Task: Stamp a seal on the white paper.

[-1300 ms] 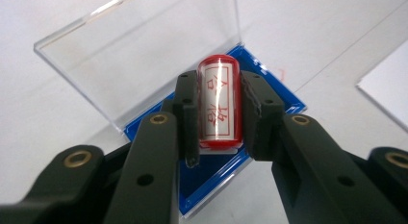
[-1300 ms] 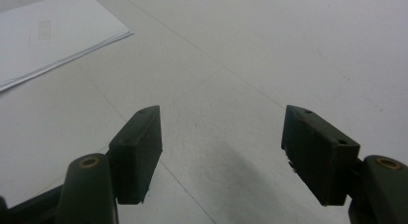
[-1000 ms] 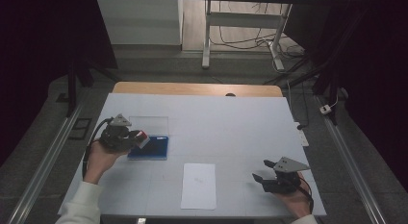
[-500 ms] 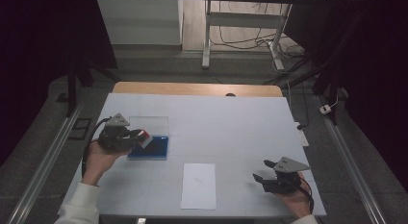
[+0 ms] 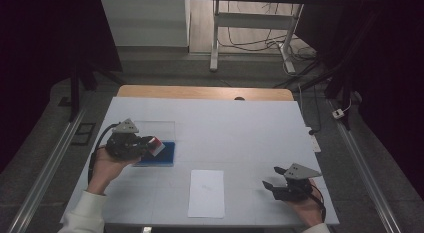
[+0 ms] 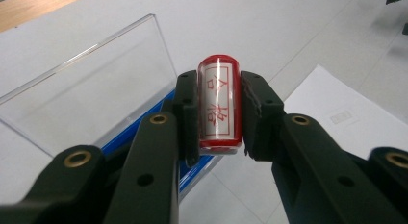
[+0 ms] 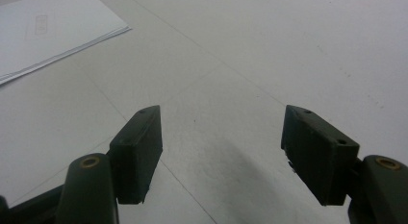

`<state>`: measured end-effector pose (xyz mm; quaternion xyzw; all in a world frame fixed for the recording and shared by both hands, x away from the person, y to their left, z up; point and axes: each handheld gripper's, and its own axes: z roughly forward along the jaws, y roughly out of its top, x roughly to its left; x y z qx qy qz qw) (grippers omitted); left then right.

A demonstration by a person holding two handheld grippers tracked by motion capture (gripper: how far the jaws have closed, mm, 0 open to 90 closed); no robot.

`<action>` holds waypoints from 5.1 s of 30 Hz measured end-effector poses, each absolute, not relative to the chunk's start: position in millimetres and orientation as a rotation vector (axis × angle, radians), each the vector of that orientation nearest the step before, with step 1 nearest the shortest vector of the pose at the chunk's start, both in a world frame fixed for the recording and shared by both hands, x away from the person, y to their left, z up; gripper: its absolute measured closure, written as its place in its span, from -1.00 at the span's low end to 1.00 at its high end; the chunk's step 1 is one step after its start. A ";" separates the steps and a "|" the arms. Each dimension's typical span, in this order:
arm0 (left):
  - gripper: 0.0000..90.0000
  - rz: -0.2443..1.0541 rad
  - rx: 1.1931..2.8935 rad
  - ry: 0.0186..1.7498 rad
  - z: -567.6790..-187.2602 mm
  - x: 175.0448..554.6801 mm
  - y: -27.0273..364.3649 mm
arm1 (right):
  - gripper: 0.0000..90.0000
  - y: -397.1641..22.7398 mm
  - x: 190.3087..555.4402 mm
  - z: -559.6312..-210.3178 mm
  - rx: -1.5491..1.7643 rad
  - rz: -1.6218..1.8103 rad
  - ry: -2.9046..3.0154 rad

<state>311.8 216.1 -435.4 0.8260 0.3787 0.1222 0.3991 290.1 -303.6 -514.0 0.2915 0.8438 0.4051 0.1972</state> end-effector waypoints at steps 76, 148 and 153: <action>0.57 0.077 2.231 0.593 -451.3 283.5 95.8 | -0.30 -301.8 289.9 -516.5 0.809 1.130 2.374; 0.58 0.122 2.514 0.559 -492.3 281.7 43.1 | -0.29 -299.6 290.1 -516.9 0.808 1.104 2.386; 0.58 0.123 2.534 0.558 -492.2 282.3 41.5 | -0.29 -298.5 289.6 -517.0 0.807 1.092 2.388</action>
